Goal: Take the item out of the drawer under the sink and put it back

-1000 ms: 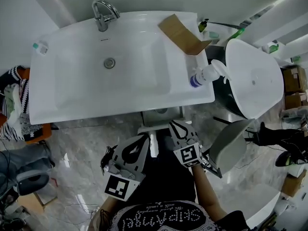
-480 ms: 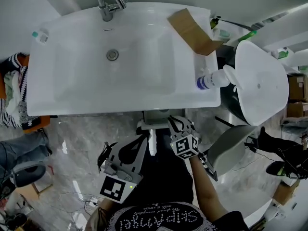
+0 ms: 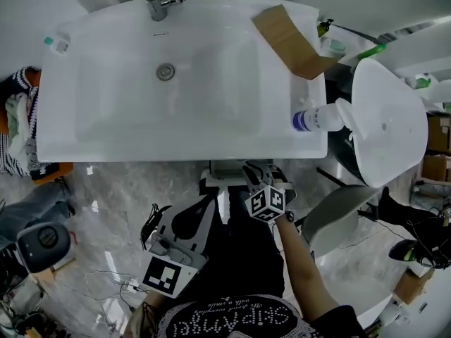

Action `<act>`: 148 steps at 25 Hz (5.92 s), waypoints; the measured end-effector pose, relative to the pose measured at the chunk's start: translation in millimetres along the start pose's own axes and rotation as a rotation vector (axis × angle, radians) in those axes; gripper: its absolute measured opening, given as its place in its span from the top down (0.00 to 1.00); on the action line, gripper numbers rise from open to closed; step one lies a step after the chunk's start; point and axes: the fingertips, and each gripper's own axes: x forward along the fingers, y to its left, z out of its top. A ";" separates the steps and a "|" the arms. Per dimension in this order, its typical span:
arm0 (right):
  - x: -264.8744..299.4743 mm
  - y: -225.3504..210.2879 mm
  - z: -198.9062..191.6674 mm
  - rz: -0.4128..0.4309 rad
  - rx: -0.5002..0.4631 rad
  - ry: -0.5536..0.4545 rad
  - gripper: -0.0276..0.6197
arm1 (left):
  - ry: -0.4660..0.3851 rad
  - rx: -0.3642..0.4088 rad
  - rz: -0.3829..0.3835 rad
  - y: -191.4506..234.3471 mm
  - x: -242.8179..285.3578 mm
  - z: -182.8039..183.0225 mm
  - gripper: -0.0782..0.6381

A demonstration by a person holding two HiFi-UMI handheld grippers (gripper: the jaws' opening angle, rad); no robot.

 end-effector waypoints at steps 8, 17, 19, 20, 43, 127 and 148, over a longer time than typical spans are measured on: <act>19.6 6.4 -15.0 0.047 -0.101 0.060 0.86 | 0.020 -0.010 0.005 -6.0 6.6 -5.0 0.89; 43.8 15.6 -27.8 0.095 -0.154 0.113 0.85 | 0.040 -0.041 0.038 -2.0 3.8 -13.5 0.89; 49.2 16.7 -30.8 0.103 -0.157 0.125 0.85 | 0.040 -0.048 0.046 -0.7 2.4 -14.7 0.89; 51.5 17.2 -32.7 0.106 -0.157 0.132 0.85 | 0.041 -0.053 0.050 -0.2 1.7 -15.7 0.89; 93.0 26.7 -56.5 0.189 -0.268 0.260 0.85 | 0.065 -0.123 0.160 20.9 -20.7 -30.3 0.89; -169.2 0.2 51.5 -0.244 0.225 -0.238 0.92 | -0.157 0.174 -0.050 -79.8 -11.3 10.4 0.89; -265.1 -29.8 68.9 -0.360 0.338 -0.524 0.92 | -0.091 0.468 -0.196 -154.0 7.1 -12.2 0.89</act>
